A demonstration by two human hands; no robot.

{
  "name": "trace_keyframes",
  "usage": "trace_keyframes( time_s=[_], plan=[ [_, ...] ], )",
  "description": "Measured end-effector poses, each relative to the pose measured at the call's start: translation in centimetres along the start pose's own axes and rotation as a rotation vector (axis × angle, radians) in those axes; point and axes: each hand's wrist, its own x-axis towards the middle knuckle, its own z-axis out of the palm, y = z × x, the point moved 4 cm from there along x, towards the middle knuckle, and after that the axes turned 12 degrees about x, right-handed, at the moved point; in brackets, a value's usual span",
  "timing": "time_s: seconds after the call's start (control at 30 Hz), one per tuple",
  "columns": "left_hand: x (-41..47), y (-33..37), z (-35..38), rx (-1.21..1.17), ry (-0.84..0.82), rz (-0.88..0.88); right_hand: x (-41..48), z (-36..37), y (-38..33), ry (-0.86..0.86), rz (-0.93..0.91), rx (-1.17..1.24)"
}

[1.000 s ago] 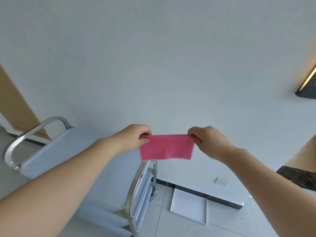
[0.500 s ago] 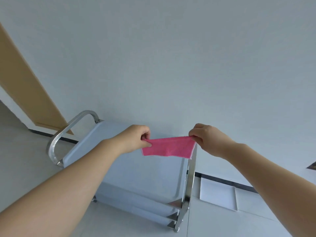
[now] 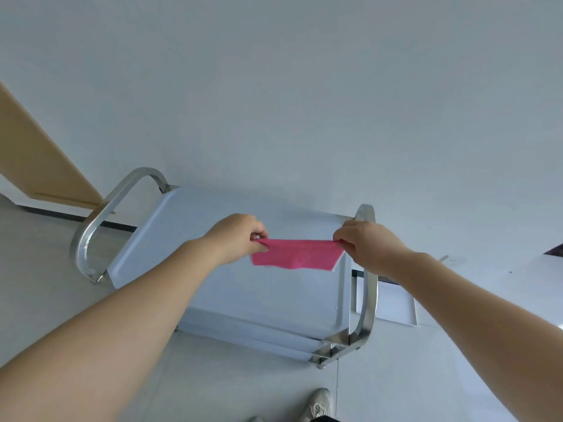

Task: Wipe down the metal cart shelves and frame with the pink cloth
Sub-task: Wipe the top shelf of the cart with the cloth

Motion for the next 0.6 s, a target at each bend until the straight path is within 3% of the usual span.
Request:
trace_keyframes(
  time_s=[0.3, 0.6],
  plan=[
    [3.6, -0.4, 2.2, -0.056, -0.057, -0.058, 1.8, 1.1, 3.8, -0.009, 0.09, 0.005],
    [9.3, -0.5, 3.5, 0.009, -0.102, 0.128, 0.7, 4.8, 5.6, -0.022, 0.296, 0.006]
  ],
)
